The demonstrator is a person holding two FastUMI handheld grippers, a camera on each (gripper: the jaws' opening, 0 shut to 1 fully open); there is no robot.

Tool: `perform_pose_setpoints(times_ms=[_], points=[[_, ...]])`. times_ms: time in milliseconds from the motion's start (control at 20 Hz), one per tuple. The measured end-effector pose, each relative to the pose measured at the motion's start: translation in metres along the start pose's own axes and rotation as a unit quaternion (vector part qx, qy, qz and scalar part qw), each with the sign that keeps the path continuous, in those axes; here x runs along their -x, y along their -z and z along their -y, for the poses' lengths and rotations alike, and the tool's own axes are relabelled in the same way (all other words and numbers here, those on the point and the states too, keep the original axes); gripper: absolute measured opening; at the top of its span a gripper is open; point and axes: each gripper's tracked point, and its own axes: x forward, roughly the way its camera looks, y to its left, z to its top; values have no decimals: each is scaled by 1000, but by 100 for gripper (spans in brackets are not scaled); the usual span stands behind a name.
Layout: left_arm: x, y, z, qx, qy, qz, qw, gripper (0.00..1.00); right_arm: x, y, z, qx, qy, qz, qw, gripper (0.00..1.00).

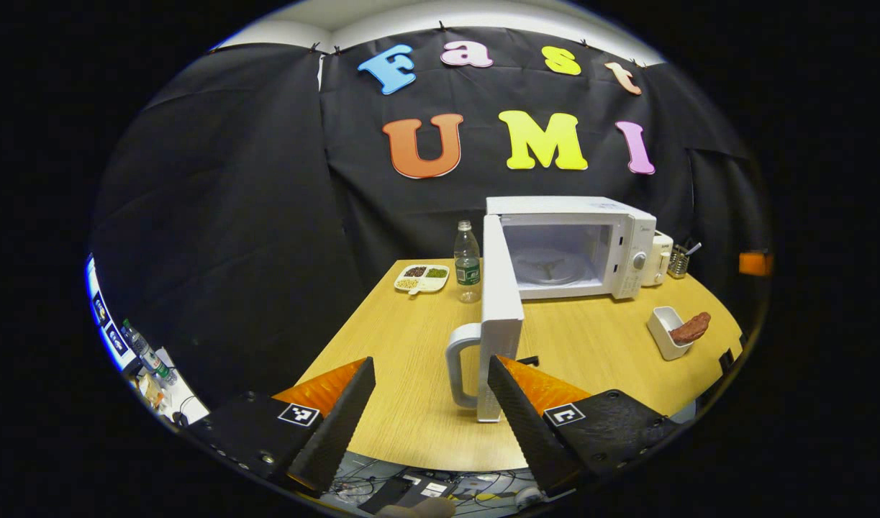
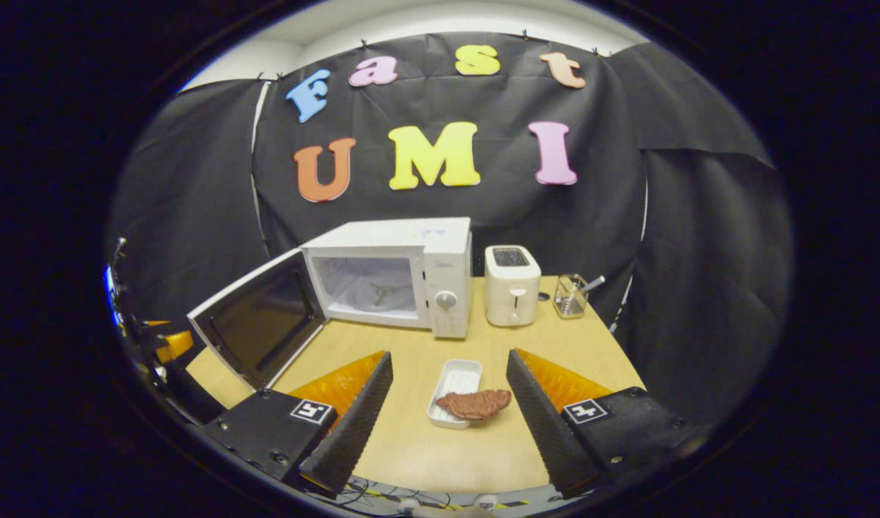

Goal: Open the microwave oven with the left hand, put the food in, and close the microwave oven.

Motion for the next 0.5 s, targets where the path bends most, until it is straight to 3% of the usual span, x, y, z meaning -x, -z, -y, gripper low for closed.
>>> perform_pose_setpoints(times_ms=[150, 350, 500], points=[[23, -38, 35, 20, 28, 19, 999, 97, -26, 47, 16, -35, -14, -45, 998, 99], [36, -104, 83, 28, 57, 65, 996, 97, -63, 88, 34, -30, -34, -80, 996, 99], [36, -147, 115, 34, 67, 95, 993, 97, -91, 106, 40, -80, -67, -113, 988, 98]])
